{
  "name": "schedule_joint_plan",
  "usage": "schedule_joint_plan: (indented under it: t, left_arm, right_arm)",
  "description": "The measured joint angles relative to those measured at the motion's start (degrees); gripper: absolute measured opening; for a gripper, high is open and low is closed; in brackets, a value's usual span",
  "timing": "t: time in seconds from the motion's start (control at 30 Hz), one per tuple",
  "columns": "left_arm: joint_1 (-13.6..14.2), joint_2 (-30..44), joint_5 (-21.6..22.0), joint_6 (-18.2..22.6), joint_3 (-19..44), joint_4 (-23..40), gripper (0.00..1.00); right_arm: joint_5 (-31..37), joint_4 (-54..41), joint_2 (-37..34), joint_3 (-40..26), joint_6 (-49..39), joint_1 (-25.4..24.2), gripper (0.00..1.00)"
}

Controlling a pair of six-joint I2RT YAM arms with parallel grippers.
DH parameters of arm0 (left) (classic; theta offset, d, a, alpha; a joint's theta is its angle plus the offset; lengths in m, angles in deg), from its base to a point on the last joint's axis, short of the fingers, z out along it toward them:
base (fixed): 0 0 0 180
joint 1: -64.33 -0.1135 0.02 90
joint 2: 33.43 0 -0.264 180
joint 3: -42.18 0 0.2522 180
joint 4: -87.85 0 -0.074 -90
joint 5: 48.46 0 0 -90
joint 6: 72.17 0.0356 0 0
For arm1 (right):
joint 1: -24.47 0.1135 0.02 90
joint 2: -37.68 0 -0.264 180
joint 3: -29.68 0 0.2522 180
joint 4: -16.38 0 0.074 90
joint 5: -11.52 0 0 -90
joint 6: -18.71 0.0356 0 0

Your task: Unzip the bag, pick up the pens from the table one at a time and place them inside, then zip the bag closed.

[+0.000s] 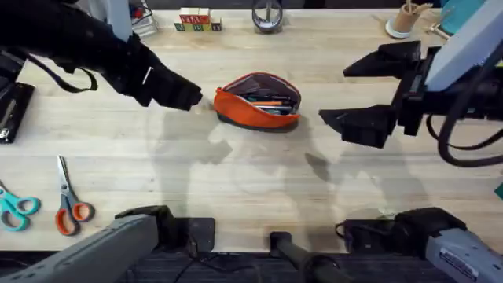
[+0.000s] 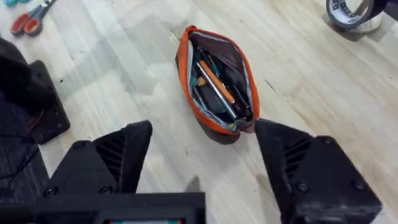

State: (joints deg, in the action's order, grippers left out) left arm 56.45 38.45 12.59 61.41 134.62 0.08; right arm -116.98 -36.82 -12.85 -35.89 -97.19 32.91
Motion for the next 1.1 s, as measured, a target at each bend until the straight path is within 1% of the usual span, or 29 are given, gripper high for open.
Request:
schedule_joint_plan:
  t: [0.13,0.23,0.37,0.5,0.6,0.7,0.8,0.97,1.1]
  left_arm:
    - [-0.64,-0.01,0.05,5.26,-1.82,-0.67,0.994]
    - [-2.33,-0.01,-1.45,9.40,-5.29,-1.41,0.994]
    - [-6.18,0.06,-5.11,16.13,-9.95,-1.57,0.993]
    - [-11.23,0.04,-9.20,22.51,-13.19,-3.00,0.992]
    - [-15.04,0.06,-11.25,24.99,-14.48,-5.43,0.993]
    - [-17.58,0.47,-12.37,27.03,-14.87,-6.66,0.993]
    - [-18.46,1.78,-13.48,29.75,-14.89,-6.87,0.993]
    - [-18.53,5.85,-15.48,34.82,-14.91,-7.85,0.993]
    - [-18.69,9.12,-16.18,36.78,-14.91,-9.11,0.993]
  right_arm:
    - [-0.07,-0.02,0.00,-0.02,0.01,0.00,0.998]
    - [-0.07,-0.09,0.00,0.00,0.01,0.00,0.998]
    - [-0.07,-0.13,0.00,-0.02,0.01,0.00,0.998]
    - [-0.07,-0.26,0.00,0.00,0.01,0.00,0.998]
    - [-0.06,-0.24,0.02,0.00,0.01,0.00,0.998]
    - [-0.07,-0.26,0.00,0.00,-0.01,0.00,0.998]
    - [-0.07,-0.26,0.00,0.00,0.01,0.00,0.998]
    - [-0.04,-0.11,0.00,-0.02,0.86,0.00,0.998]
    - [0.01,-0.02,0.00,0.00,3.38,0.00,0.998]
